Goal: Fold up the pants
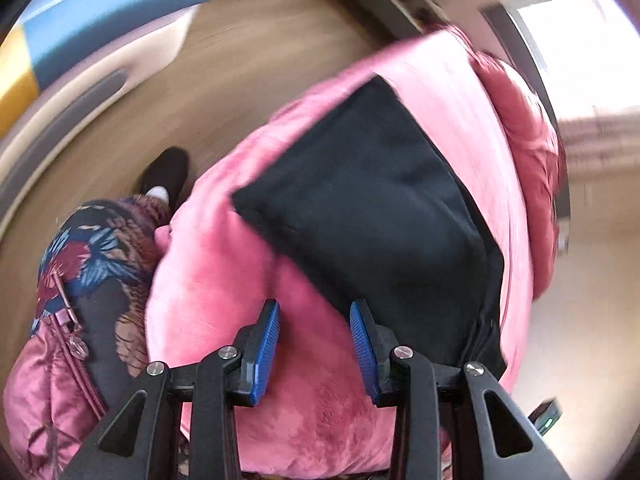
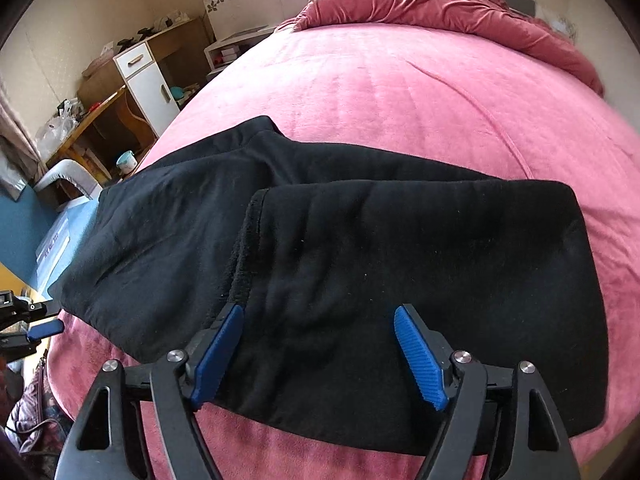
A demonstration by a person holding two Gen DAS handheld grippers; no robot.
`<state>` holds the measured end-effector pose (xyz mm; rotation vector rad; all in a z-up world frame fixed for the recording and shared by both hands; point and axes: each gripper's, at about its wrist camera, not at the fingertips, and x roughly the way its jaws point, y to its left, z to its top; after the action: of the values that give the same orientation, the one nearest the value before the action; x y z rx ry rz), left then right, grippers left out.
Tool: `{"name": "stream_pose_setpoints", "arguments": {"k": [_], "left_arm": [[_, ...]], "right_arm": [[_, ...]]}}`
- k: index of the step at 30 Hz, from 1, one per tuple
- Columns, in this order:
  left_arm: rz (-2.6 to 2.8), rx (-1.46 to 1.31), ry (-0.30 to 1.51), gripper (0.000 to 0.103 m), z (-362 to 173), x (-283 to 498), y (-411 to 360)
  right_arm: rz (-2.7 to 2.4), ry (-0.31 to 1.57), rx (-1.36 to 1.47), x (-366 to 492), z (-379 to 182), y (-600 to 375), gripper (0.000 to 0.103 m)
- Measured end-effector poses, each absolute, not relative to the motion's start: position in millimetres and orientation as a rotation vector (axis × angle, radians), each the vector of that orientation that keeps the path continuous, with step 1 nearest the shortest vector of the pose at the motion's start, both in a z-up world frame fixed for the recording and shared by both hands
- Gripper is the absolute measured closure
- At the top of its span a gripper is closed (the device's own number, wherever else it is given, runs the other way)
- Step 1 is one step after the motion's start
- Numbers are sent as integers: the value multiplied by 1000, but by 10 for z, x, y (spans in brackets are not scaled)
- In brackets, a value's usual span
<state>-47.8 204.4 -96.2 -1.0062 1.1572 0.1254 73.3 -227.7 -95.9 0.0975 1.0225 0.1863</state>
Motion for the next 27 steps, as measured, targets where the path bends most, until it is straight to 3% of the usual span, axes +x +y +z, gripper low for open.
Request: {"name": "stream_pose_setpoints", "arguments": {"k": [22, 27], "left_arm": [[147, -1125, 1021, 67, -1097, -329, 2167], [143, -1037, 1006, 83, -1003, -277, 2084]], "right_arm": [[177, 1033, 95, 767, -1028, -2283, 20], [178, 1033, 89, 767, -1036, -2284, 20]]}}
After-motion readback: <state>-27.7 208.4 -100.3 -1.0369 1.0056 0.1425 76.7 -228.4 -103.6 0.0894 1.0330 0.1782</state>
